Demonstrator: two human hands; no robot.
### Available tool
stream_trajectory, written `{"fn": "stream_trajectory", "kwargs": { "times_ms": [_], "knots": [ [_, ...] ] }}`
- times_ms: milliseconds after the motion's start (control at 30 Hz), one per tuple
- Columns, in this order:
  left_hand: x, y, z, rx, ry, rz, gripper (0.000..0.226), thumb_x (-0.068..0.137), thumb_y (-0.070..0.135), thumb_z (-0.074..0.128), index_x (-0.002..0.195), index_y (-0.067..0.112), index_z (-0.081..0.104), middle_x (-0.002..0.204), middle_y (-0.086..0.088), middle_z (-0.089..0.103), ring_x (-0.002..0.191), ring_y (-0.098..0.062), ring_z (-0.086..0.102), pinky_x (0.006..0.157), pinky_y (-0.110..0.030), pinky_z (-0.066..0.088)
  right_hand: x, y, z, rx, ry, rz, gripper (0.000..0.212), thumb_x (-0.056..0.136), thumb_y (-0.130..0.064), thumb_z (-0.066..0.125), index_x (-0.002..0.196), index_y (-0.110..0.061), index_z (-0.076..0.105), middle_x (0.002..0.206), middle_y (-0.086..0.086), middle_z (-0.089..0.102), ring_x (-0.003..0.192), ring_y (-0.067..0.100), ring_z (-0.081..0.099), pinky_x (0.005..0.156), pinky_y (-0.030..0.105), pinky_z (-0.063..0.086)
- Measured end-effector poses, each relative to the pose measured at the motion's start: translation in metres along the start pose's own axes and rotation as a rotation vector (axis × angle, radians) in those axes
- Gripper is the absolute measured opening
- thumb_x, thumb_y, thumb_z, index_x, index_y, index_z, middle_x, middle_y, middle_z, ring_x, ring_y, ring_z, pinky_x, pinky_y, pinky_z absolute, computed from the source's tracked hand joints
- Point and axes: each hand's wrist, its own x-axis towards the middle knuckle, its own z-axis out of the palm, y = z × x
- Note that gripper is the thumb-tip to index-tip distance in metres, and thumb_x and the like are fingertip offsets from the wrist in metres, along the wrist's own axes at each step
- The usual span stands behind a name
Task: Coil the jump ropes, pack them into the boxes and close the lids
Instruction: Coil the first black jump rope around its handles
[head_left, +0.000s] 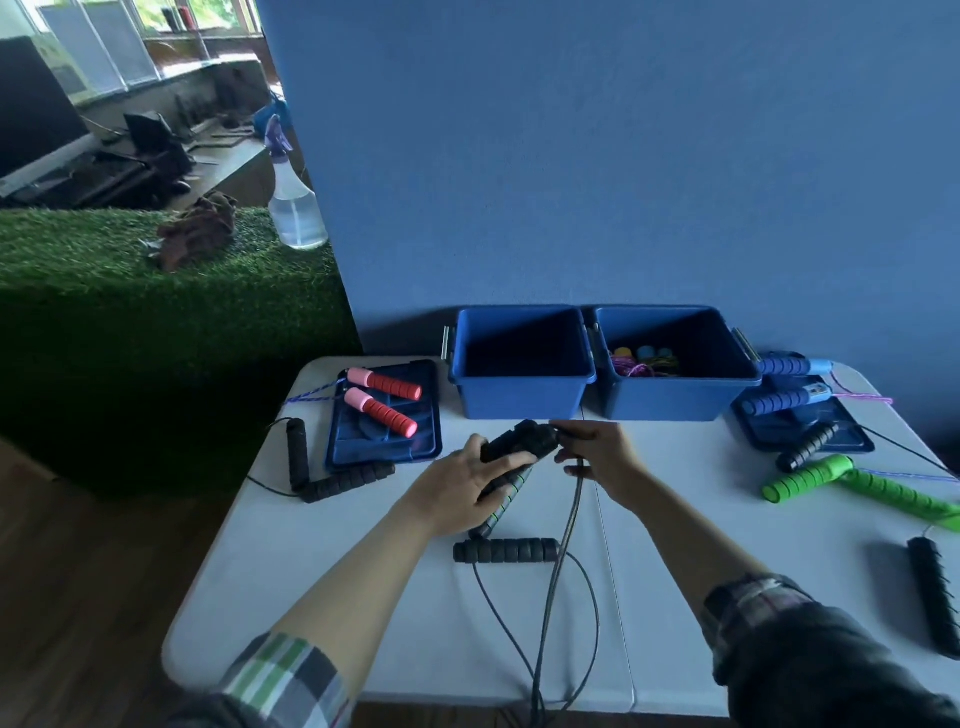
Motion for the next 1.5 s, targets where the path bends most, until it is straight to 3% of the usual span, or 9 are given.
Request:
{"fn": "stream_trajectory", "kwargs": {
  "times_ms": [267, 633, 900, 967, 1100, 1233, 1300, 1367, 1500],
  "knots": [
    [0.013, 0.014, -0.004, -0.23, -0.007, -0.116, 0.045, 0.095, 0.032, 0.046, 0.132, 0.052, 0.03, 0.109, -0.004, 0.04, 0.076, -0.023, 0.058, 0.075, -0.034, 0.051, -0.005, -0.003, -0.011, 0.296, -0.104, 0.06, 0.027, 0.092, 0.003, 0.05, 0.117, 0.001, 0.06, 0.089, 0.012, 0.059, 0.069, 0.019, 0.057, 0.064, 0.028, 0.049],
    [0.017, 0.031, 0.001, -0.405, -0.11, -0.16, 0.043, 0.097, 0.028, 0.04, 0.123, 0.062, 0.038, 0.107, -0.002, 0.039, 0.084, -0.025, 0.058, 0.088, -0.034, 0.048, -0.004, 0.007, -0.015, 0.258, 0.05, -0.042, 0.028, 0.082, -0.01, 0.069, 0.109, -0.003, 0.067, 0.072, 0.004, 0.056, 0.061, 0.013, 0.047, 0.055, 0.018, 0.045],
    [0.036, 0.037, -0.008, -0.67, 0.195, -0.282, 0.037, 0.097, 0.016, 0.04, 0.113, 0.048, 0.049, 0.069, -0.008, 0.048, 0.054, -0.016, 0.046, 0.054, -0.036, 0.047, 0.002, -0.001, 0.014, 0.174, 0.085, -0.082, 0.019, 0.097, -0.017, 0.049, 0.101, -0.005, 0.063, 0.068, 0.006, 0.053, 0.058, 0.013, 0.048, 0.055, 0.023, 0.049],
    [0.042, 0.04, -0.019, -0.784, 0.271, -0.369, 0.037, 0.098, 0.016, 0.04, 0.112, 0.049, 0.05, 0.071, -0.007, 0.049, 0.058, -0.017, 0.05, 0.055, -0.037, 0.052, -0.002, -0.007, 0.024, 0.057, 0.047, -0.112, 0.022, 0.1, -0.015, 0.042, 0.097, -0.005, 0.062, 0.067, 0.005, 0.054, 0.059, 0.012, 0.05, 0.058, 0.025, 0.048],
    [0.055, 0.04, -0.032, -0.86, 0.401, -0.465, 0.037, 0.093, 0.021, 0.041, 0.104, 0.055, 0.049, 0.077, -0.012, 0.055, 0.063, -0.022, 0.053, 0.056, -0.032, 0.045, -0.014, -0.019, 0.045, 0.028, -0.097, -0.053, 0.024, 0.101, -0.012, 0.036, 0.095, 0.001, 0.055, 0.068, 0.012, 0.059, 0.057, 0.019, 0.057, 0.057, 0.027, 0.048],
    [0.063, 0.035, -0.042, -1.191, 0.504, -0.533, 0.034, 0.092, 0.015, 0.041, 0.102, 0.043, 0.057, 0.09, -0.014, 0.049, 0.072, -0.026, 0.054, 0.074, -0.051, 0.055, -0.028, -0.014, 0.051, -0.034, -0.268, 0.123, 0.036, 0.103, -0.028, 0.032, 0.08, -0.011, 0.054, 0.076, 0.013, 0.068, 0.073, 0.029, 0.065, 0.054, 0.027, 0.051],
    [0.062, 0.035, -0.043, -1.334, 0.478, -0.512, 0.033, 0.097, 0.008, 0.037, 0.111, 0.032, 0.055, 0.1, -0.014, 0.049, 0.074, -0.029, 0.06, 0.07, -0.06, 0.055, -0.031, -0.009, 0.047, -0.11, -0.317, 0.199, 0.044, 0.102, -0.038, 0.03, 0.076, -0.011, 0.054, 0.074, 0.012, 0.066, 0.078, 0.031, 0.064, 0.053, 0.025, 0.047],
    [0.062, 0.037, -0.04, -1.324, 0.442, -0.502, 0.031, 0.099, 0.011, 0.035, 0.115, 0.032, 0.052, 0.103, -0.016, 0.051, 0.067, -0.033, 0.062, 0.06, -0.053, 0.057, -0.035, -0.006, 0.042, -0.13, -0.375, 0.246, 0.053, 0.1, -0.045, 0.03, 0.072, -0.008, 0.056, 0.065, 0.009, 0.06, 0.071, 0.03, 0.062, 0.056, 0.026, 0.045],
    [0.059, 0.033, -0.035, -1.264, 0.503, -0.491, 0.033, 0.098, 0.008, 0.034, 0.109, 0.035, 0.051, 0.082, -0.016, 0.047, 0.051, -0.024, 0.051, 0.044, -0.03, 0.045, -0.042, 0.002, 0.033, -0.208, -0.36, 0.18, 0.048, 0.098, -0.04, 0.043, 0.065, -0.007, 0.055, 0.053, 0.003, 0.044, 0.044, 0.015, 0.042, 0.048, 0.023, 0.037]
  ]
}}
